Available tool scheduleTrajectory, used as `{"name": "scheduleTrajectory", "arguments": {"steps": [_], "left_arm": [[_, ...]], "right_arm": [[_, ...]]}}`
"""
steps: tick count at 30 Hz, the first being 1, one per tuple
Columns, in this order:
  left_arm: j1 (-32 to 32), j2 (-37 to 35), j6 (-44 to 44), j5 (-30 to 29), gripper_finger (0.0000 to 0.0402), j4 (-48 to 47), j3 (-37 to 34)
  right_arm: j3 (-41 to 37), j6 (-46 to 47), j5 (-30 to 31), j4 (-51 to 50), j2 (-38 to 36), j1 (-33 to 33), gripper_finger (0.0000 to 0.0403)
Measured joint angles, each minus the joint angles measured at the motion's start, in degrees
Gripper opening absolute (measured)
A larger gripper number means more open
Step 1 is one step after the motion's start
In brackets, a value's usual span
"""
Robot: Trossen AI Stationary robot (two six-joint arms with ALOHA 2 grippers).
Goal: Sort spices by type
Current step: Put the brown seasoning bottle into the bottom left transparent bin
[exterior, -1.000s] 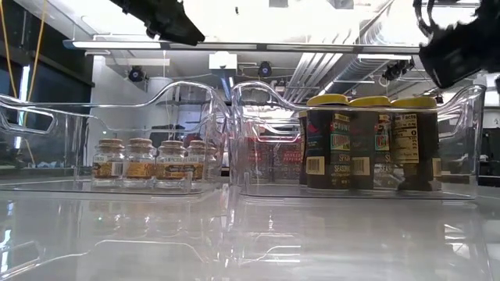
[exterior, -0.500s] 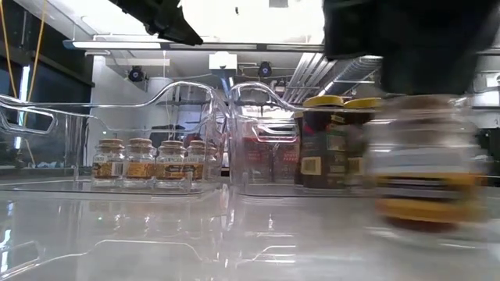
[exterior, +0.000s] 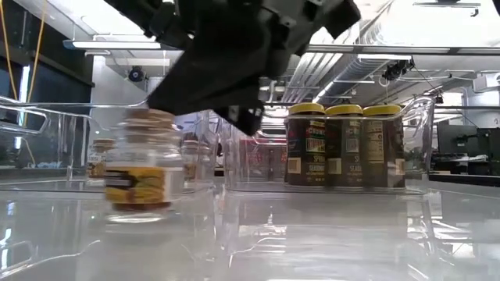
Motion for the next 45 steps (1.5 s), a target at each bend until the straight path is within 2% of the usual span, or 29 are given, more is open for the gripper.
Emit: {"name": "scheduleTrajectory", "arguments": {"steps": [3,8,11,18,20,23,26,28,32,36,39,42,45], "left_arm": [[0.0,0.0,-0.7,0.0,0.0232,-1.2,0.0],[-0.1,-0.1,-4.0,0.0,0.0232,-1.4,0.0],[-0.1,-0.1,-4.1,0.0,0.0232,-1.4,0.0],[-0.5,-0.1,-6.8,-0.1,0.0232,-1.4,0.0],[-1.1,-0.1,-9.0,-0.1,0.0232,-1.3,0.0],[-3.1,-0.1,-11.6,1.3,0.0232,-0.7,0.2],[-6.5,0.9,-12.2,3.0,0.0232,-2.3,2.7],[-9.3,2.4,-12.1,3.0,0.0232,-7.1,5.8],[-15.4,6.5,-13.3,3.0,0.0232,-21.0,14.0],[-22.1,10.2,-21.0,6.6,0.0232,-27.5,18.5],[-28.3,12.9,-27.1,10.6,0.0232,-26.9,18.6],[-35.1,17.3,-31.4,11.0,0.0232,-25.4,18.6],[-41.0,22.8,-32.0,11.1,0.0232,-21.2,18.6]], "right_arm": [[3.3,-4.3,-0.2,-3.4,0.7,0.6,0.0000],[7.3,-10.1,-2.2,-14.9,0.3,0.6,0.0000],[9.4,-15.8,-2.9,-16.5,0.4,0.6,0.0000],[12.8,-27.9,0.1,-17.8,0.3,0.9,0.0000],[15.1,-31.2,2.8,-21.5,0.3,1.5,0.0000],[20.0,-33.6,9.2,-32.9,0.3,2.4,0.0000],[24.0,-31.8,15.8,-46.7,0.2,2.9,0.0000],[25.0,-30.4,19.2,-53.7,-0.7,2.8,0.0000],[21.1,-26.4,23.0,-58.9,-6.2,2.7,0.0000],[11.2,-17.3,28.3,-60.9,-16.3,3.0,0.0000],[2.0,-7.2,33.4,-60.7,-26.3,4.1,0.0000],[-6.8,4.0,35.7,-58.9,-36.2,6.5,0.0000],[-14.0,12.8,37.0,-54.4,-44.6,9.4,0.0000]]}}
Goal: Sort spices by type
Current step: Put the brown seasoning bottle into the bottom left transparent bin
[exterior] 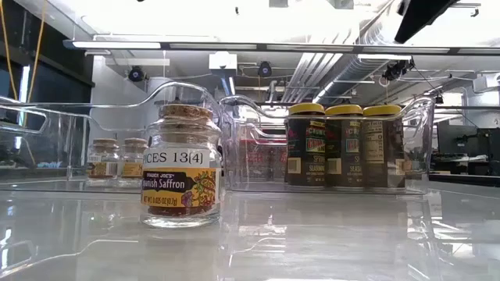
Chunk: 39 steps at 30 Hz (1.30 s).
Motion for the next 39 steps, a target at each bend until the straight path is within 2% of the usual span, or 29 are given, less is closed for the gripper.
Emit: {"name": "scheduleTrajectory", "arguments": {"steps": [3,5,13,18,24,29,39], "left_arm": [[-3.6,6.1,0.9,0.2,0.0232,6.6,0.0],[-3.9,10.1,2.3,0.6,0.0232,7.6,1.0],[-0.8,22.4,17.5,8.9,0.0232,7.1,7.6],[0.0,24.9,17.3,11.4,0.0232,8.5,8.0],[0.4,25.7,16.7,11.8,0.0232,12.7,6.4],[0.7,27.9,16.5,11.9,0.0232,16.2,5.5],[2.3,32.8,16.4,12.2,0.0232,16.3,5.5]], "right_arm": [[-4.9,7.6,0.3,6.2,-5.2,2.8,0.0000],[-6.7,11.5,1.0,10.9,-6.5,4.7,0.0000],[-8.0,17.4,4.8,23.8,-2.2,10.3,0.0000],[-8.0,21.9,4.9,24.5,1.5,10.9,0.0000],[-7.9,21.9,5.2,24.6,4.3,10.6,0.0000],[-7.9,21.3,5.1,24.3,4.6,10.3,0.0000],[-7.9,20.2,5.4,24.1,4.6,10.3,0.0000]]}}
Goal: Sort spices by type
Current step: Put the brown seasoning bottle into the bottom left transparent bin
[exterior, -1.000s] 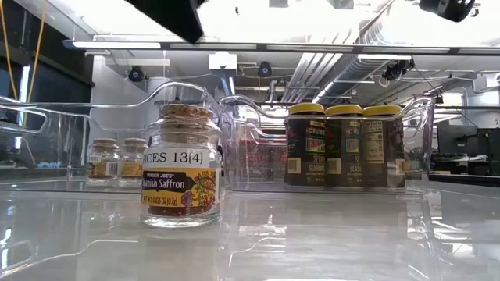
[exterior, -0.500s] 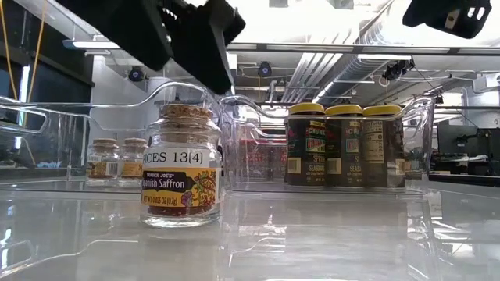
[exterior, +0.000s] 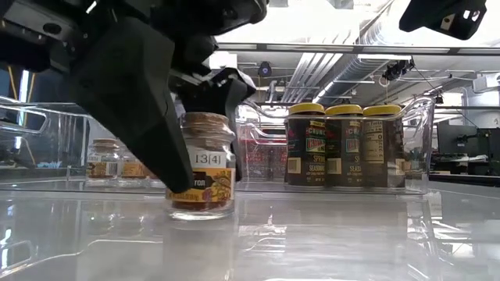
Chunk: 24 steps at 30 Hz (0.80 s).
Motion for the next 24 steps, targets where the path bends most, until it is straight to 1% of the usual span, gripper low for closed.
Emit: {"name": "scheduleTrajectory", "arguments": {"steps": [5,8,11,13,15,18,21,24], "left_arm": [[0.5,0.0,-0.5,0.2,0.0224,0.6,0.0],[1.1,-0.4,-1.0,0.4,0.0194,0.8,0.0],[1.6,-0.4,-1.0,0.4,0.0143,0.4,0.1],[2.1,-1.0,-1.0,0.4,0.0138,-1.7,0.4],[2.9,-2.5,-0.9,0.5,0.0138,-6.2,1.0],[4.8,-7.8,0.0,1.6,0.0138,-11.0,2.3],[6.8,-16.4,-0.5,1.8,0.0138,-13.8,2.6],[8.1,-25.5,-2.4,-1.6,0.0138,-15.8,2.5]], "right_arm": [[0.0,0.0,0.0,0.0,0.0,0.0,0.0000],[0.0,0.0,0.0,0.0,0.0,0.0,0.0000],[0.0,-0.8,0.1,0.0,0.0,0.0,0.0000],[0.0,-0.9,0.1,0.0,0.0,0.0,0.0000],[0.0,-0.9,0.1,0.0,0.0,0.0,0.0000],[0.0,-1.3,0.1,0.0,0.0,0.0,0.0000],[0.0,-1.9,0.6,0.0,0.0,0.0,0.0000],[0.0,-1.9,1.7,0.0,0.0,0.0,0.0000]]}}
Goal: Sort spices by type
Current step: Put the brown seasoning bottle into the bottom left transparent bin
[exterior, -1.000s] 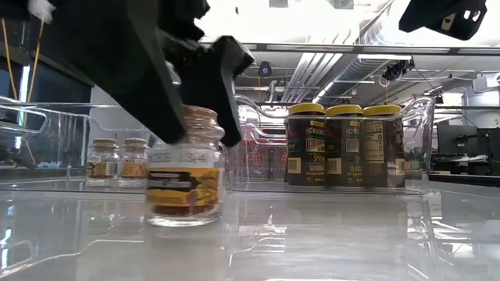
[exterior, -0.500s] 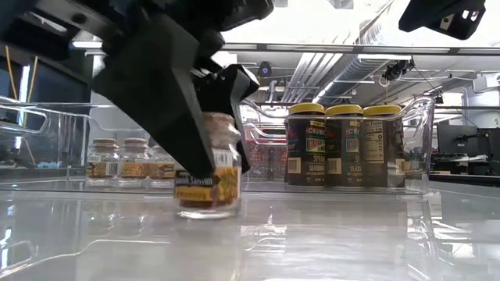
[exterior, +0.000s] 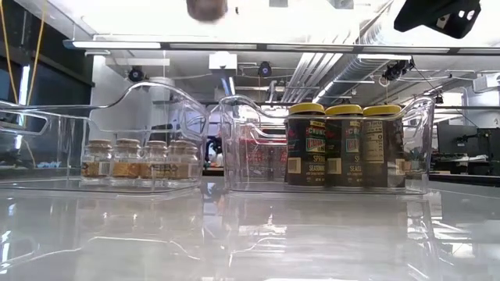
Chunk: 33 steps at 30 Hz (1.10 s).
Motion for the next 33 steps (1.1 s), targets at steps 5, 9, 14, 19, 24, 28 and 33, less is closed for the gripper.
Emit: {"name": "scheduleTrajectory", "arguments": {"steps": [5,9,14,19,24,28,33], "left_arm": [[0.5,-12.8,-2.1,-13.3,0.0138,-8.7,-0.9],[0.9,-18.4,-5.1,-15.6,0.0138,-14.4,-7.2],[0.9,-20.3,-9.4,-13.1,0.0138,-10.2,-20.0],[0.9,-17.9,-10.6,-10.4,0.0138,9.4,-30.4],[1.0,-13.9,-7.8,-12.4,0.0138,14.9,-32.5],[1.0,-10.3,-4.9,-12.4,0.0159,14.4,-32.6],[1.0,-5.8,-1.7,-11.5,0.0179,16.6,-32.6]], "right_arm": [[0.0,0.0,2.5,0.0,0.0,0.0,0.0000],[0.0,0.0,3.7,0.0,0.0,0.0,0.0000],[0.0,0.0,4.0,0.1,0.0,-0.2,0.0000],[0.0,0.6,6.7,0.3,0.0,-0.5,0.0000],[0.0,1.1,7.3,0.4,0.0,-1.3,0.0000],[0.0,1.1,7.3,0.4,0.0,-2.0,0.0000],[0.0,1.1,7.3,0.4,0.0,-2.7,0.0000]]}}
